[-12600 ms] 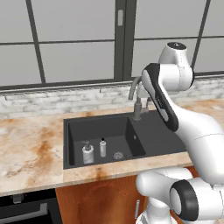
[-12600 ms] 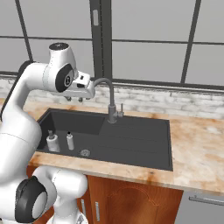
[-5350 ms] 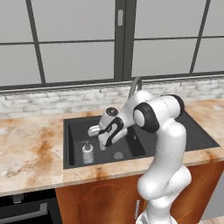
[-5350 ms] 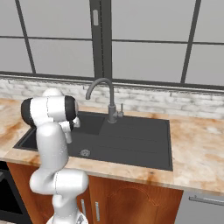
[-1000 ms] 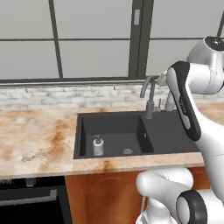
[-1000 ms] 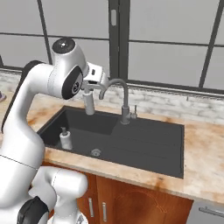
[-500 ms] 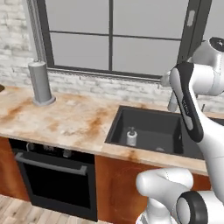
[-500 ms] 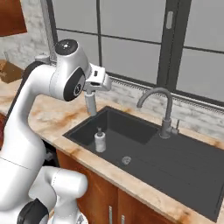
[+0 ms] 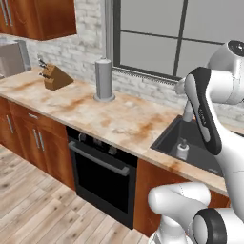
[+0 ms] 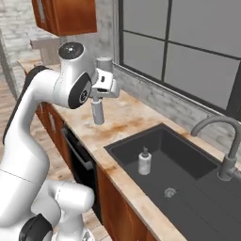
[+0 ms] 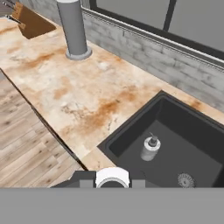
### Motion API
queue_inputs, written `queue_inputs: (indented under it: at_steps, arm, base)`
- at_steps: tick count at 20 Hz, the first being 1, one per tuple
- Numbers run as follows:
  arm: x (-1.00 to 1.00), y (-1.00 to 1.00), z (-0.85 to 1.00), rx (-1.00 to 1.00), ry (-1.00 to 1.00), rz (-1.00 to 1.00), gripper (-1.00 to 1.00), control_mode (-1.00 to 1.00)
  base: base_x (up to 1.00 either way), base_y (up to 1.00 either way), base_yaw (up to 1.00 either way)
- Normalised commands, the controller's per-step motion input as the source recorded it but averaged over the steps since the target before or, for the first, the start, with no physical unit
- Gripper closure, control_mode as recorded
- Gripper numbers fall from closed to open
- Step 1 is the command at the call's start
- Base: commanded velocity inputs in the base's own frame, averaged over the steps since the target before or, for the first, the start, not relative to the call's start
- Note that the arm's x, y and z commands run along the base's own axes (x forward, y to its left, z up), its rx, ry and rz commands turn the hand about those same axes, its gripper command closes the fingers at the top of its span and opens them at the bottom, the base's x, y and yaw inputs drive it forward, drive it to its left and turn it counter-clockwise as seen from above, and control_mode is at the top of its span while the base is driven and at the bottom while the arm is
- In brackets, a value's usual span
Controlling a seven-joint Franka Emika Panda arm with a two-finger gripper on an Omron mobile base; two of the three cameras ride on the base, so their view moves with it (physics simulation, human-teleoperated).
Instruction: Pick up the soap dispenser and soap dispenser from the sink, and place them back in the cabinet, and close the cabinet doors.
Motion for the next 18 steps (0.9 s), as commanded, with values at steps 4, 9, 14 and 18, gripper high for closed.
queue_inputs:
  at_steps: [4, 9, 14, 18]
  arm:
    - [0.0, 0.0, 0.0, 0.0, 0.0, 0.0, 1.0, 1.0]
    - [0.0, 0.0, 0.0, 0.0, 0.0, 0.0, 1.0, 1.0]
    - [0.0, 0.0, 0.0, 0.0, 0.0, 0.0, 1.0, 1.0]
    - [0.0, 0.0, 0.0, 0.0, 0.0, 0.0, 1.0, 1.0]
  base:
    - [0.0, 0.0, 0.58]
    - [0.0, 0.0, 0.59]
    - [0.0, 0.06, 0.58]
    - [0.0, 0.07, 0.59]
